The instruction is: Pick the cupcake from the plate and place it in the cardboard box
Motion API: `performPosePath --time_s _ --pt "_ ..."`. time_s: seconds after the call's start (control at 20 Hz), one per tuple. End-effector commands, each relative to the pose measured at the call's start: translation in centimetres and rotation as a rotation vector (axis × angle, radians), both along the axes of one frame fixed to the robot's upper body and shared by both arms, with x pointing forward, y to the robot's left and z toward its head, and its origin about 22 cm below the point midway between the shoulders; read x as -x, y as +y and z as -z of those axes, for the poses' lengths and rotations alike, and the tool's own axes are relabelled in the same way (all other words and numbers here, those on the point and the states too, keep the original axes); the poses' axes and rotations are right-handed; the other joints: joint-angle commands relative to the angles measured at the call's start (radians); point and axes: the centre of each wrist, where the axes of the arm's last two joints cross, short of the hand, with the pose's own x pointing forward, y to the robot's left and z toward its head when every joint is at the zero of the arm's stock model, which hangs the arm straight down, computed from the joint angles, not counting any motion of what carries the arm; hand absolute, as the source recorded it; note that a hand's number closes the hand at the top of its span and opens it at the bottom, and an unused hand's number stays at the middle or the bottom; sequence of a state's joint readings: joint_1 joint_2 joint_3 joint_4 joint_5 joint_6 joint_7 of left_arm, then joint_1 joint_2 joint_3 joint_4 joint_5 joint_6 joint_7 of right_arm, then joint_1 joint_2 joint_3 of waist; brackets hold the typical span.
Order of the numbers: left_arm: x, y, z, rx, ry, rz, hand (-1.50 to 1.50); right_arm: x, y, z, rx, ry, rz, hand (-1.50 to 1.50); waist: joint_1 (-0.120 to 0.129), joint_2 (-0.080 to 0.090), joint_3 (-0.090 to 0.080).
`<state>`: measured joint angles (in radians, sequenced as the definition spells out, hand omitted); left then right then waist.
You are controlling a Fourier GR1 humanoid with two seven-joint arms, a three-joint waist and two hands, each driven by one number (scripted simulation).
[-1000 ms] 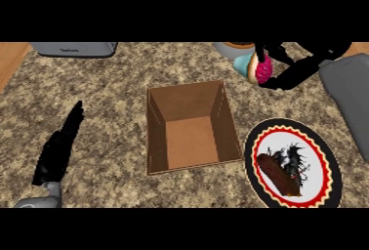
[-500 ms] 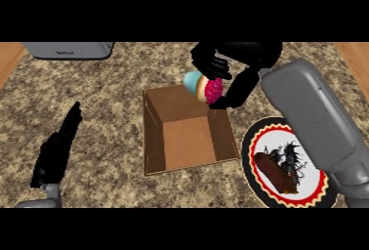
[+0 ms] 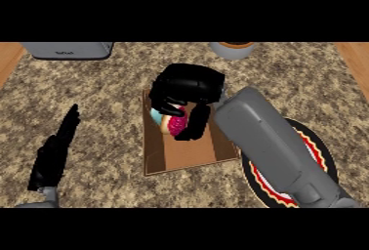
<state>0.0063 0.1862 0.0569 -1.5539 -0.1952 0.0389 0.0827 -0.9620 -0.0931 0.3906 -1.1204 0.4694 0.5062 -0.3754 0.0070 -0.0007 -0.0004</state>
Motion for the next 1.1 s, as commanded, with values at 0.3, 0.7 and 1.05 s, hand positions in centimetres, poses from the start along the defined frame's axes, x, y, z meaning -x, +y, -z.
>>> performPosePath --time_s 0.3,0.7,1.05 --pt "-0.9 0.4 1.1 0.009 0.019 0.022 0.00 1.5 4.4 5.9 0.078 0.099 0.043 -1.50 0.016 0.004 0.000" --pt "0.4 -0.6 0.5 0.000 -0.014 0.025 0.00 -0.9 0.7 6.2 -0.274 0.361 0.204 -1.50 0.025 0.004 0.001" --pt "-0.5 -0.2 -0.2 0.006 -0.001 0.021 0.00 -4.6 -0.7 3.0 -0.473 0.608 0.250 -1.50 0.027 0.009 0.000"
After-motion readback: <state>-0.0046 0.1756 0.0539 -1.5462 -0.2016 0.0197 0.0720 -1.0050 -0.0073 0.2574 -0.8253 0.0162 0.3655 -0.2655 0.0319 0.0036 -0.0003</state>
